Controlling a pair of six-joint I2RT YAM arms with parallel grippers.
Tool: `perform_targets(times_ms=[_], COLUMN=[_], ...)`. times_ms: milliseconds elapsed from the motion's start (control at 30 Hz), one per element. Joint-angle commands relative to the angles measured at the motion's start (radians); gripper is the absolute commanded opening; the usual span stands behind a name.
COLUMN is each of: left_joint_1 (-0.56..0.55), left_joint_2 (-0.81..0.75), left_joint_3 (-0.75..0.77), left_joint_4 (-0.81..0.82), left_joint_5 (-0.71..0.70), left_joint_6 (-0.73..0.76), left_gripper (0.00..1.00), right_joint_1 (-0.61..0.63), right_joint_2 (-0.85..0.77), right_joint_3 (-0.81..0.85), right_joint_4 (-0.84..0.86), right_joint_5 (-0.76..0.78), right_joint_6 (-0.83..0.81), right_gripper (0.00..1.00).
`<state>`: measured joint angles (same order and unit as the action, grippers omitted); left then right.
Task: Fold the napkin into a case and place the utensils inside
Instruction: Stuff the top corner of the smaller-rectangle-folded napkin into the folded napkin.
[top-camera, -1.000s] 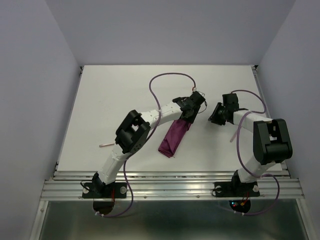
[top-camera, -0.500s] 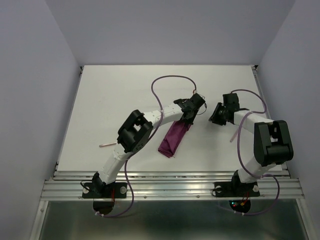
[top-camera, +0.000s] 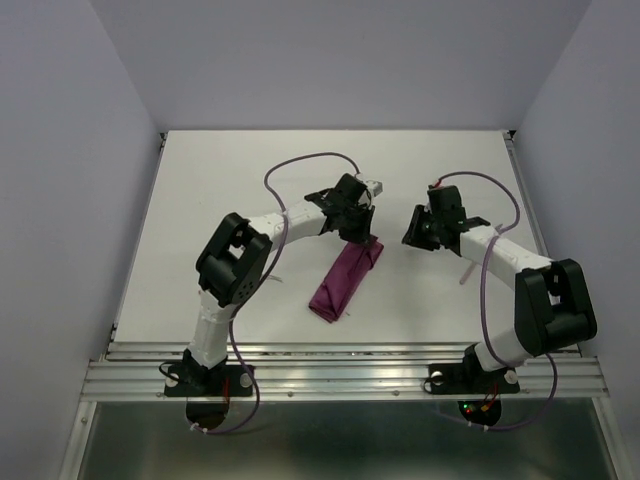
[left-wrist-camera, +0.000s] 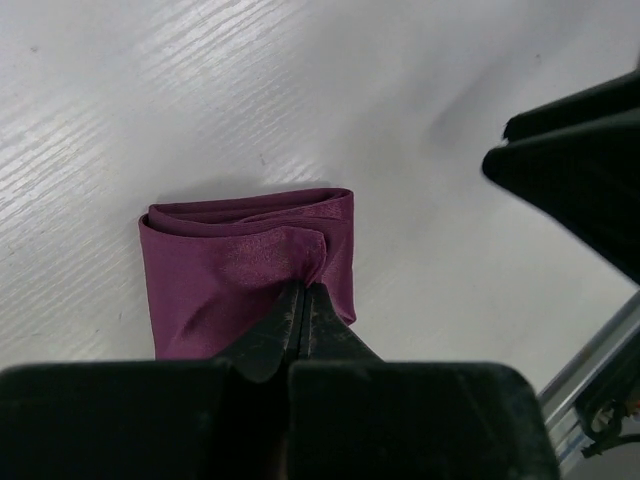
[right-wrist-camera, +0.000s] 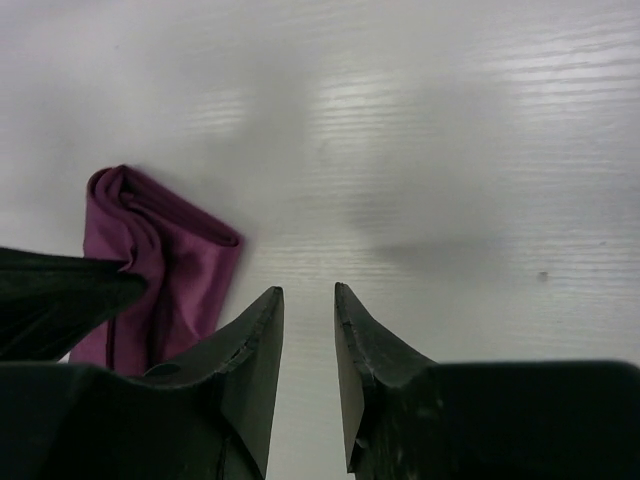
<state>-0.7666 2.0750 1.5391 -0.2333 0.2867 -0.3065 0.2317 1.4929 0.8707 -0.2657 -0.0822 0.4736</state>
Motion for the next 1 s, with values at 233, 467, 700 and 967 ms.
perform_targets(times_ms=[233,467,700,967], left_joint_1=[0.021,0.033,0.036,0.039], left_joint_2=[-0.125,-0.139,-0.125,-0.121], left_joint_3=[-0.068,-0.054,-0.040,-0.040], left_joint_4=[0.103,0.075,0.061,0.057], left_joint_5=[0.180,0.158,0.160,0.155], left_joint_6=[-0.040,-0.049,-0.043,-0.045], left_gripper=[0.00,0.00,0.00,0.00], right_joint_1=[0.199,0.230,0.230,0.230], right_joint_2=[-0.033,0.027,-0.075,-0.146], right_joint_3=[-0.012,-0.004,-0.110,-0.231], right_joint_4=[0.020,0.051,0.060,0.077], right_joint_5=[0.029,0.036,0.087,0.091], right_joint_6=[-0.012,0.049,0.135,0.177], right_gripper=[0.33,0.27,0.20,0.16])
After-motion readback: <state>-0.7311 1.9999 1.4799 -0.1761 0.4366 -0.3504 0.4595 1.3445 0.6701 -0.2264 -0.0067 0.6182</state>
